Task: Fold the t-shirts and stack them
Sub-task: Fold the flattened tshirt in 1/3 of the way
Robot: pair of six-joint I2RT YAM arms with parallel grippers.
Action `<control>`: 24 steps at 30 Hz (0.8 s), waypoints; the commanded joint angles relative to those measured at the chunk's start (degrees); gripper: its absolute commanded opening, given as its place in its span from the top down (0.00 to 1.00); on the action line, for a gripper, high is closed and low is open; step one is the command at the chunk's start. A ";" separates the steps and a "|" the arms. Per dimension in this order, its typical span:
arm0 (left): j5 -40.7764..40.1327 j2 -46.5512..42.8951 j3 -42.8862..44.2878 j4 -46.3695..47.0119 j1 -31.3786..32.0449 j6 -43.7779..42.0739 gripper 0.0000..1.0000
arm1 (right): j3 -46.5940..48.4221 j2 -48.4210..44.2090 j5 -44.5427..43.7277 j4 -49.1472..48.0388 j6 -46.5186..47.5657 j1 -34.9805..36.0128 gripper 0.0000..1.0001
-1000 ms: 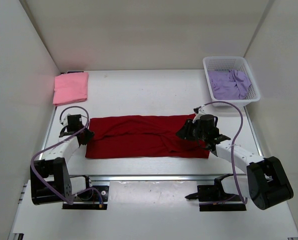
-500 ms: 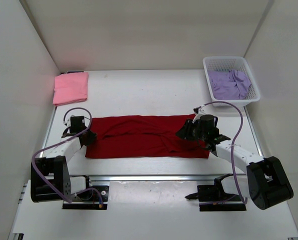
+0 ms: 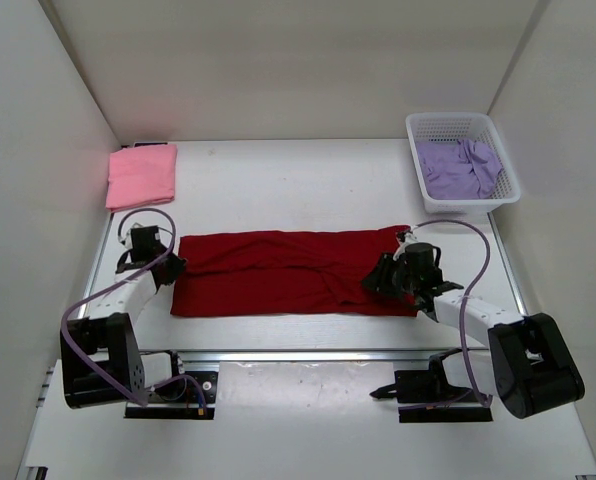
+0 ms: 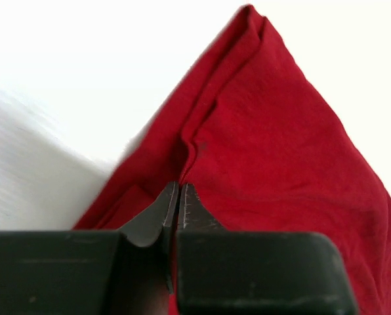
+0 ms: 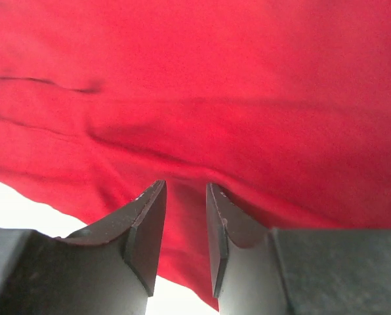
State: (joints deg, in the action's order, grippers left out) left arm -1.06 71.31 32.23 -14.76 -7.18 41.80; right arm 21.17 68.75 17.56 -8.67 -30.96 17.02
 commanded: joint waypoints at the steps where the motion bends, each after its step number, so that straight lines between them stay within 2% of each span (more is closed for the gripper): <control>1: 0.18 -1.61 2.31 -0.44 -1.52 -1.46 1.00 | -2.53 -1.51 -1.65 -0.56 -0.85 -2.33 0.71; 8: -3.42 -3.99 5.04 -1.58 -1.26 -3.30 1.00 | -3.85 -2.39 -1.92 0.05 -0.68 -3.22 0.70; 11: -3.60 -3.81 3.03 -1.14 -1.17 -3.39 1.00 | -3.94 -2.56 -2.01 -0.04 -0.86 -3.39 0.70; 17: -0.70 1.10 -1.81 0.08 -1.86 -1.64 0.93 | -3.68 -5.38 -2.80 2.69 -0.59 -4.09 0.70; 20: 1.75 3.13 -2.44 0.96 -3.89 -0.14 0.80 | -3.16 -6.69 -2.79 3.92 -0.42 -4.62 0.70; 22: 1.77 2.61 -1.65 0.97 -2.93 0.21 0.67 | -2.37 -7.05 -2.01 4.62 0.02 -4.71 0.69; 24: 0.10 0.16 0.63 0.09 -0.92 0.21 0.60 | -0.79 -8.01 -1.66 6.02 -0.07 -4.71 0.69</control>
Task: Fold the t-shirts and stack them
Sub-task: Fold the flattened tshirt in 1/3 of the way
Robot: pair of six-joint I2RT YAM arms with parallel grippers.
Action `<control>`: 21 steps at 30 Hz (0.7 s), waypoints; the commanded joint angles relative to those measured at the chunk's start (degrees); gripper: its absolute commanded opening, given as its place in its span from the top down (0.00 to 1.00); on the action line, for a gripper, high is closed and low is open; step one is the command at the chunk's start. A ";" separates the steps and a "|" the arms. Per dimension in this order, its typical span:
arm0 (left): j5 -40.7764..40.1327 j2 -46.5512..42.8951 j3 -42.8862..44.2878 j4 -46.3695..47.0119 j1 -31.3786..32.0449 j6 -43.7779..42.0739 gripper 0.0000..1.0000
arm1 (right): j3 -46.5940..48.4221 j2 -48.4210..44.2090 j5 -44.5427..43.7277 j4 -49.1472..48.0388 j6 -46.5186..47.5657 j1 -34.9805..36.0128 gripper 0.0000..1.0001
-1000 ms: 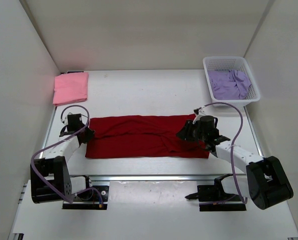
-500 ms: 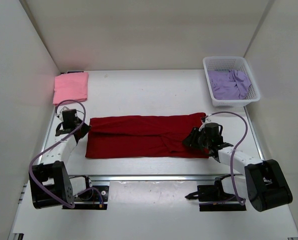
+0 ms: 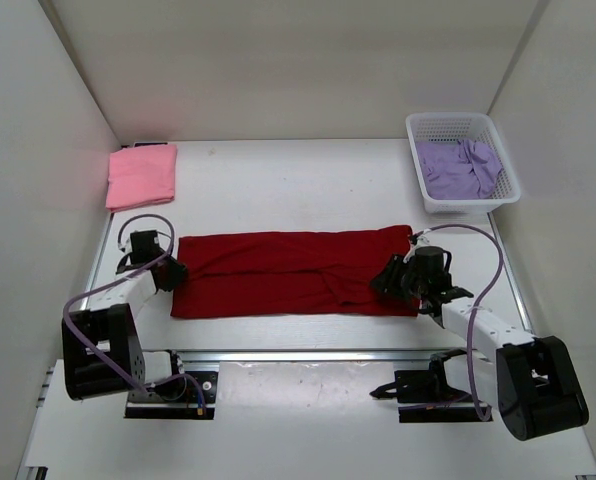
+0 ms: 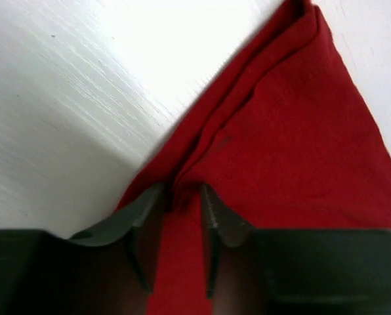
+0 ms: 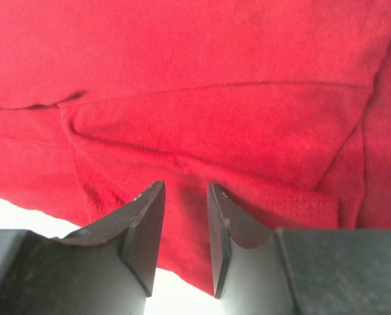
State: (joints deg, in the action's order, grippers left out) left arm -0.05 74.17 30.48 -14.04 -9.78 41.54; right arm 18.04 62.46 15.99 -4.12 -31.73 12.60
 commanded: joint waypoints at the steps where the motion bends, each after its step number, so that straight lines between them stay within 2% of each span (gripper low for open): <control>1: -2.39 -4.54 3.87 -1.07 2.13 0.56 0.59 | 4.00 -2.33 -0.52 1.83 1.14 -0.30 0.69; 5: -9.17 -10.01 9.23 -0.46 9.05 -0.58 0.61 | 7.53 -1.20 -2.72 1.06 0.88 0.23 0.70; 6: -10.13 -10.27 10.20 0.24 12.91 -0.50 0.61 | 7.36 0.11 -2.54 -0.52 0.27 -0.12 0.74; 7: -10.05 -8.88 10.91 0.85 15.99 -1.19 0.61 | 7.18 2.04 -2.45 -1.50 -0.44 -0.12 0.84; 10: -6.04 -4.57 10.75 4.97 19.79 0.64 0.61 | 3.34 3.99 -2.98 -4.48 -4.12 -0.73 0.98; 14: 1.45 4.20 7.67 10.17 18.75 4.77 0.63 | -3.69 -1.26 -7.19 -4.23 -8.16 1.11 1.00; 17: 7.33 8.69 3.99 15.60 13.58 8.63 0.65 | -8.28 -4.97 -7.47 -4.14 -10.72 0.24 1.00; 21: 14.36 11.96 -1.89 20.01 8.30 14.78 0.69 | -4.35 -5.68 -6.58 -0.10 -7.05 -0.73 0.99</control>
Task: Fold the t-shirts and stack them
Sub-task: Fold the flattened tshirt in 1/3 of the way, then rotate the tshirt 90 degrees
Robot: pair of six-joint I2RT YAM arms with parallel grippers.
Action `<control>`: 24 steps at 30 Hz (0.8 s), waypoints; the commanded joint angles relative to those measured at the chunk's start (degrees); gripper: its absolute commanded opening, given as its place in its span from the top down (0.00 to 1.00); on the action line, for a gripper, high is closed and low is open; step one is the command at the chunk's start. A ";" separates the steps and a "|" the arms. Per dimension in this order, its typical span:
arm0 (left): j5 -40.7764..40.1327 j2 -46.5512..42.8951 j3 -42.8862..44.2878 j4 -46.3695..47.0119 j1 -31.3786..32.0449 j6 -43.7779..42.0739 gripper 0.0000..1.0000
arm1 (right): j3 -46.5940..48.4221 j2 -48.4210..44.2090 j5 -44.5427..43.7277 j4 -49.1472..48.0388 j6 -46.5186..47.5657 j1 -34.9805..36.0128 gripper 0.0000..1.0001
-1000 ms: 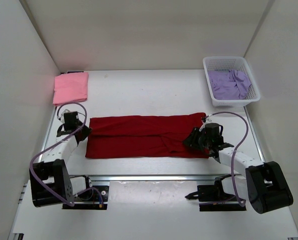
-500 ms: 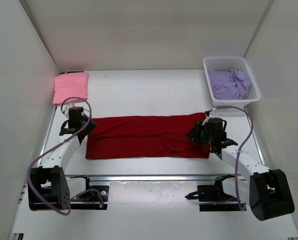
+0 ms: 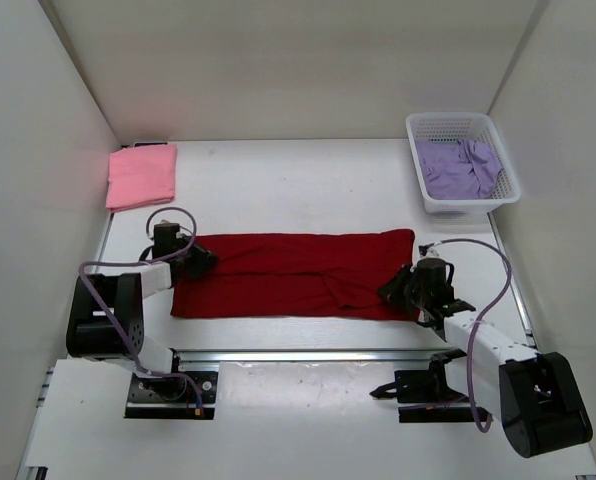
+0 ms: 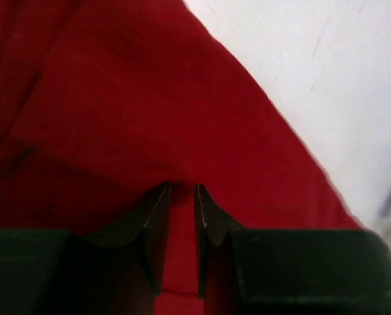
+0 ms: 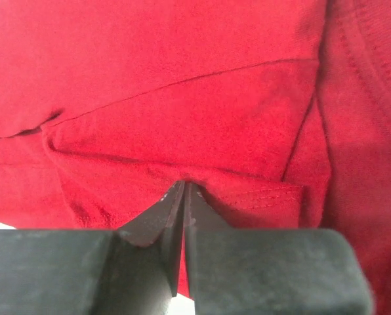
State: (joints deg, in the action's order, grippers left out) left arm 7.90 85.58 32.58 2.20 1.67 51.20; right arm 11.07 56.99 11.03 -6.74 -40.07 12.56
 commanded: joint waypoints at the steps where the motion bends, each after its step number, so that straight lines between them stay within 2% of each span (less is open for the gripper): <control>1: 7.12 0.20 -4.88 6.04 -4.12 5.57 0.69 | 5.51 -0.13 -2.75 3.66 2.71 0.27 0.95; 3: 6.69 -0.94 -4.63 5.02 -4.31 5.32 0.69 | 10.17 1.62 -4.96 5.51 4.91 1.85 0.87; 5: 4.60 -4.17 -3.49 3.35 -3.35 4.00 0.68 | 13.44 5.22 -6.02 4.99 6.23 3.96 0.86; 8: 1.17 -9.80 0.28 0.54 -2.90 1.72 0.64 | 15.12 13.83 -3.65 1.13 5.54 4.40 0.86; 11: -0.60 -12.19 8.26 -4.37 2.71 -4.50 0.65 | 20.11 26.20 -2.94 -1.07 5.53 6.24 0.91; 14: -1.23 -11.15 14.16 -9.12 7.71 -7.86 0.74 | 26.87 33.95 -0.40 -2.22 5.89 7.04 0.93; 16: 4.46 -8.87 17.59 -12.11 10.62 -10.67 0.85 | 33.62 43.07 1.97 -1.17 5.80 6.87 0.93; 19: 11.84 -4.11 23.66 -19.31 13.35 -14.36 0.90 | 54.79 57.50 7.67 6.54 8.60 6.08 0.94; 21: 13.19 -4.54 23.15 -20.65 13.79 -15.17 0.91 | 79.76 67.16 7.61 13.38 11.58 7.04 0.93; 22: 12.58 -5.24 22.45 -19.78 13.36 -15.25 0.92 | 87.55 74.51 7.69 19.43 12.21 6.87 0.90; 23: 11.97 -6.99 20.61 -19.60 13.18 -15.43 0.90 | 104.77 82.67 7.78 23.14 13.61 7.30 0.89; 24: 11.18 -8.22 19.38 -19.51 12.66 -15.86 0.90 | 123.56 89.98 7.96 31.18 14.32 7.22 0.87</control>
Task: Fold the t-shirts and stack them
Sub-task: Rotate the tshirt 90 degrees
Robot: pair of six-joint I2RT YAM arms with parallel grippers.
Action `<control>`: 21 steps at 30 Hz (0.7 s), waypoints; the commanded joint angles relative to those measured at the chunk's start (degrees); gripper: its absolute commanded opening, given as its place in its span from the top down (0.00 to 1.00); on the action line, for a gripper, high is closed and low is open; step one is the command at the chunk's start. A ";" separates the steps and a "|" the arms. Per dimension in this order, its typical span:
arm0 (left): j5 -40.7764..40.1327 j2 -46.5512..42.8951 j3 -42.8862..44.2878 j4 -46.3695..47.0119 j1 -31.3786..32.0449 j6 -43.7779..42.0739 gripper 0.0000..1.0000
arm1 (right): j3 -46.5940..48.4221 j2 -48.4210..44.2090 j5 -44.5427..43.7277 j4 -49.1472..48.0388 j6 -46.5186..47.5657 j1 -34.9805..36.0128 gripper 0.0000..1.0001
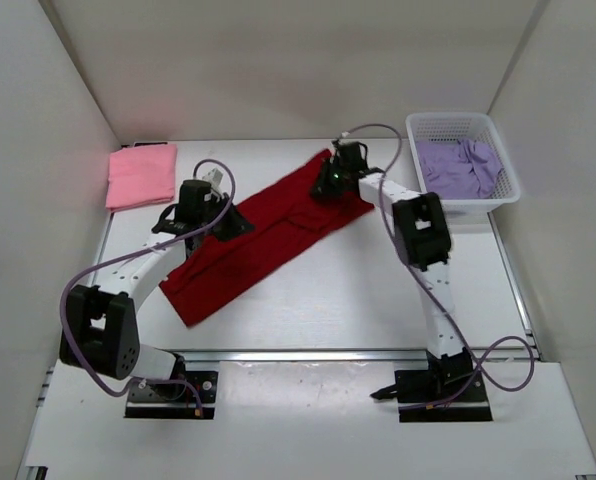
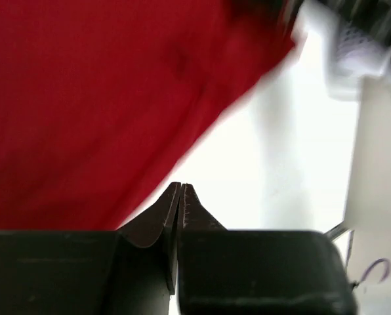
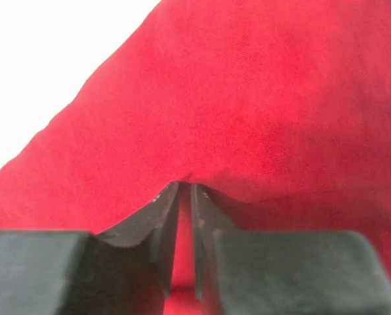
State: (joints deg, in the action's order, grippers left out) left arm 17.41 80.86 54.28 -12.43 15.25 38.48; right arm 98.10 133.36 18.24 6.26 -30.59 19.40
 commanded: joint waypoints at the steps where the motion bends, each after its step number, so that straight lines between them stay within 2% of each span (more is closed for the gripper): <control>1: 1.05 -4.04 -2.51 -5.50 -1.70 -3.50 0.88 | 46.38 17.33 2.14 25.57 5.36 0.73 0.84; 2: 1.48 -3.87 -2.95 -6.11 -2.32 -4.37 0.89 | 64.05 23.81 1.80 29.12 5.36 0.64 0.81; 3: 2.10 -3.26 -2.61 -7.42 -2.67 -5.16 0.89 | 53.87 16.31 5.28 26.37 4.32 0.29 0.77; 4: 2.45 -3.08 -2.52 -8.05 -2.76 -5.34 0.89 | 48.72 12.58 5.23 23.13 5.70 -0.06 0.76; 6: 2.28 -3.07 -3.21 -8.49 -2.68 -6.05 0.89 | 34.24 -1.37 1.91 20.47 9.73 1.08 0.72; 7: 1.76 -3.34 -3.39 -8.23 -2.24 -6.48 0.89 | 26.78 -7.96 -0.64 18.72 12.02 2.56 0.66; 8: 1.23 -3.60 -3.48 -8.32 -1.80 -6.49 0.88 | 22.61 -11.16 -2.40 15.65 13.00 3.71 0.63; 10: 0.96 -4.13 -4.18 -8.32 -1.36 -6.93 0.88 | 8.56 -20.91 -2.25 9.26 11.62 4.94 0.59; 13: 2.54 -5.70 -5.76 -9.11 -2.67 -7.80 0.89 | -19.44 -34.71 -1.28 -2.28 6.61 7.48 0.58; 15: 2.20 -7.46 -6.99 -8.93 -3.64 -8.33 0.88 | -30.27 -38.33 -0.23 -9.74 3.96 11.69 0.63; 17: 1.23 -8.35 -7.70 -10.15 -3.82 -9.38 0.88 | -37.87 -38.88 1.00 -12.67 1.51 14.60 0.62; 21: 0.87 -9.31 -8.05 -10.78 -2.94 -9.74 0.88 | -40.89 -36.25 1.53 -16.72 -1.93 19.35 0.54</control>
State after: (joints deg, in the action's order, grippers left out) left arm 18.44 74.43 47.27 -22.52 11.86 30.35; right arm 60.58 92.77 19.73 -6.72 -28.62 37.19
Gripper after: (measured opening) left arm 0.122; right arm 0.453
